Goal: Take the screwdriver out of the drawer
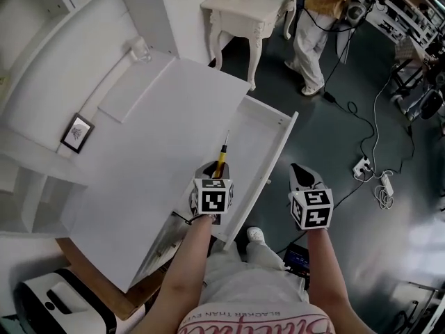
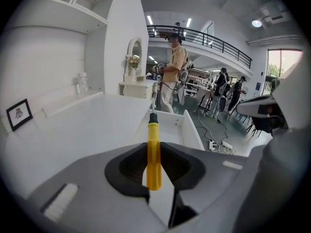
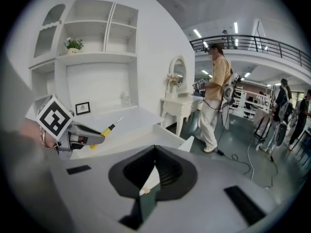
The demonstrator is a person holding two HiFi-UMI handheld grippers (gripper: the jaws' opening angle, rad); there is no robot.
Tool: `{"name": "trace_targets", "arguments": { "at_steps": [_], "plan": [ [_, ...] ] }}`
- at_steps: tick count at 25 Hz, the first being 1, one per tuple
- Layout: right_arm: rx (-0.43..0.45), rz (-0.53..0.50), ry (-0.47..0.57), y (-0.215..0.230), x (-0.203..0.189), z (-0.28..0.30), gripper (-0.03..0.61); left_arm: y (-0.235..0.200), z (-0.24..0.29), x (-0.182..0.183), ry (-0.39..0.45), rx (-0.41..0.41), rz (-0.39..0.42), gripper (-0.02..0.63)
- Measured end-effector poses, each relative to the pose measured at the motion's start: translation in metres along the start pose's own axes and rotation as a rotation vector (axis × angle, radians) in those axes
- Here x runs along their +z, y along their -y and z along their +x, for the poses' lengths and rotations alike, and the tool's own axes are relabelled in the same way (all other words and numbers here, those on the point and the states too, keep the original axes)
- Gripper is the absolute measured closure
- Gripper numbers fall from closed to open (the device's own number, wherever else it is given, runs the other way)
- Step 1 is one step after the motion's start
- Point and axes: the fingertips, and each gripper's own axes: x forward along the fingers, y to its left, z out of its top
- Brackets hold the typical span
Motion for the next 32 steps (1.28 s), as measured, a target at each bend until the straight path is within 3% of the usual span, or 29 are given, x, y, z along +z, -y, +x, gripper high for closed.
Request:
{"name": "trace_targets", "arguments": {
  "at_steps": [23, 32],
  "plan": [
    [0.244, -0.123, 0.212, -0.005, 0.089, -0.013, 0.572, -0.007, -0.103, 0.070, 0.305, 0.313, -0.106, 0.525],
    [0.384, -0.231, 0.305, -0.034, 0.124, -0.030, 0.572, -0.003, -0.166, 0.100, 0.478, 0.407, -0.080, 0.525]
  ]
}}
